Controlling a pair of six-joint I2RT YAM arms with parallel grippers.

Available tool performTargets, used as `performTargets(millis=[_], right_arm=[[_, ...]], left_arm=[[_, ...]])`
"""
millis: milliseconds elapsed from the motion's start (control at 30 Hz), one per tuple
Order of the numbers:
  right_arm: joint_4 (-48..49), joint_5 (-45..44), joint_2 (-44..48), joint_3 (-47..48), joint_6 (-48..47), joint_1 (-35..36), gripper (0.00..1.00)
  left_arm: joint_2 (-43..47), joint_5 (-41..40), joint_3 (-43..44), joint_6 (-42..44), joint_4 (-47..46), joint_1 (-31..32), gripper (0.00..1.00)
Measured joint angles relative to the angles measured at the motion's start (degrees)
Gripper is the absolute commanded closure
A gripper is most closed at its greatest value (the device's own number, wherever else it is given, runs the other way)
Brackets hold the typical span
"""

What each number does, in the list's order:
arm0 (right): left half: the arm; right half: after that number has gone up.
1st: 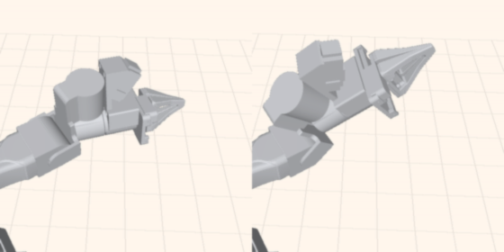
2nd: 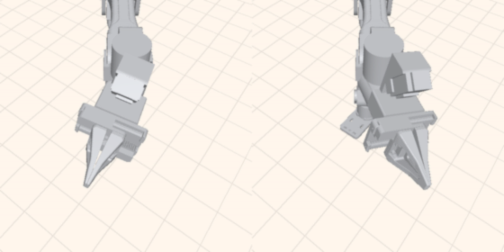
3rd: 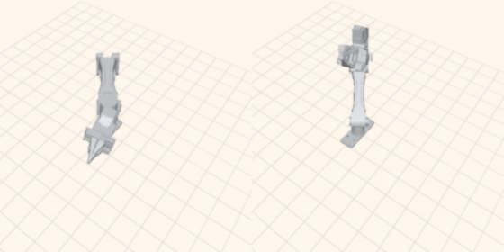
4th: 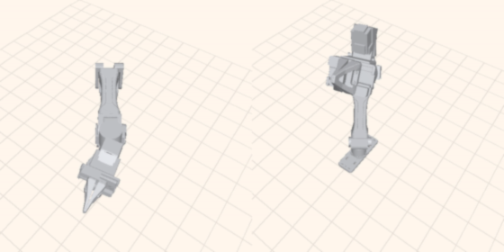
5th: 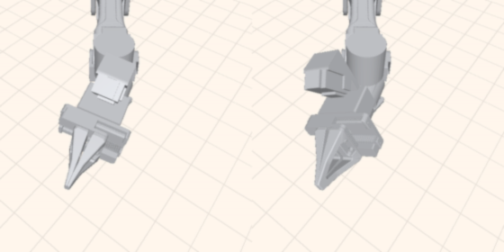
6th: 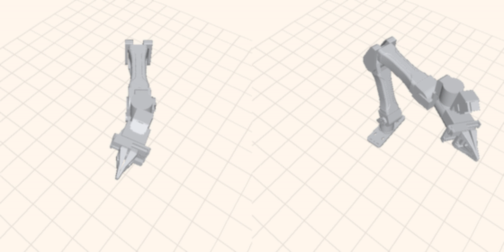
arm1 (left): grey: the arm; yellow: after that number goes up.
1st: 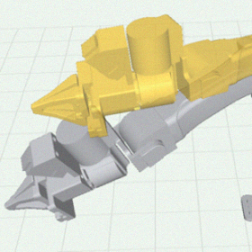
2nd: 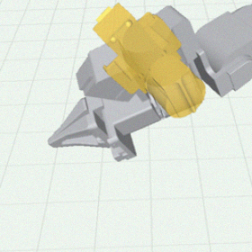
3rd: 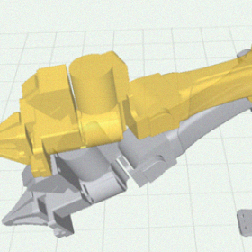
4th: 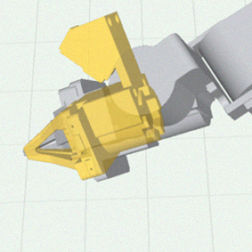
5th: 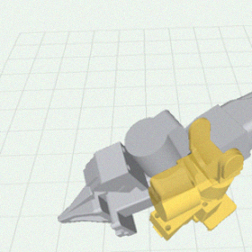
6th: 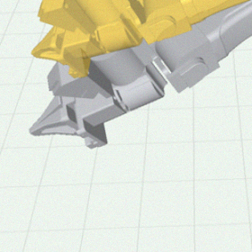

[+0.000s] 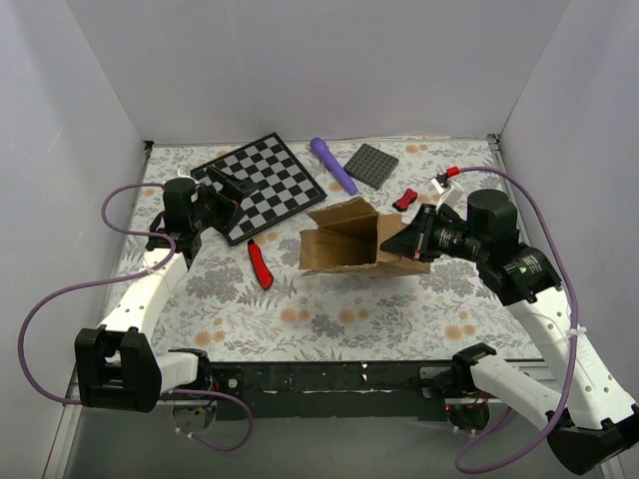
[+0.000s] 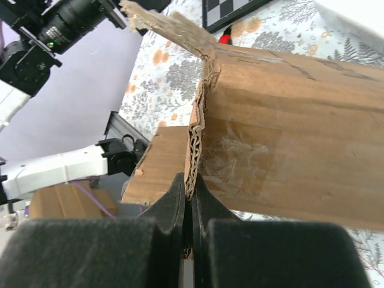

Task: Unpack the express box
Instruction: Place the express box at the center of the board.

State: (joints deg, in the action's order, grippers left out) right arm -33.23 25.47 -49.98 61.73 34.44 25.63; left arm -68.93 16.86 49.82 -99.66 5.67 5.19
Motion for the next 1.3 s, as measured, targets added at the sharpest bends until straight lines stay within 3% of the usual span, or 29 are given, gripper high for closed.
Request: performTargets(millis=[167, 400, 867, 1233, 1267, 1300], right_arm=[[1.49, 2.03, 0.94, -0.74, 5.11, -0.02, 0.99], [7.67, 3.96, 3.52, -9.75, 12.13, -0.07, 0.99], [34.8, 10.8, -2.45, -12.66, 26.88, 1.46, 0.99], [37.55, 11.52, -2.25, -24.96, 26.69, -1.86, 0.99], [36.72, 11.34, -2.1, -25.42, 25.99, -2.78, 0.98], [35.87, 11.34, -2.03, -26.12, 25.11, -3.89, 0.85]], left_arm=[[0.0, -1.6, 0.13, 0.72, 2.67, 0.0, 0.02], [0.76, -3.85, 0.94, 1.73, 5.2, 0.0, 0.02], [1.27, -4.37, 0.94, 1.66, 6.14, 0.0, 0.02], [1.27, -4.48, 0.94, 1.77, 6.38, 0.0, 0.02], [1.27, -4.48, 0.94, 1.77, 6.38, 0.0, 0.02], [1.27, -4.48, 0.94, 1.79, 6.38, 0.0, 0.02]])
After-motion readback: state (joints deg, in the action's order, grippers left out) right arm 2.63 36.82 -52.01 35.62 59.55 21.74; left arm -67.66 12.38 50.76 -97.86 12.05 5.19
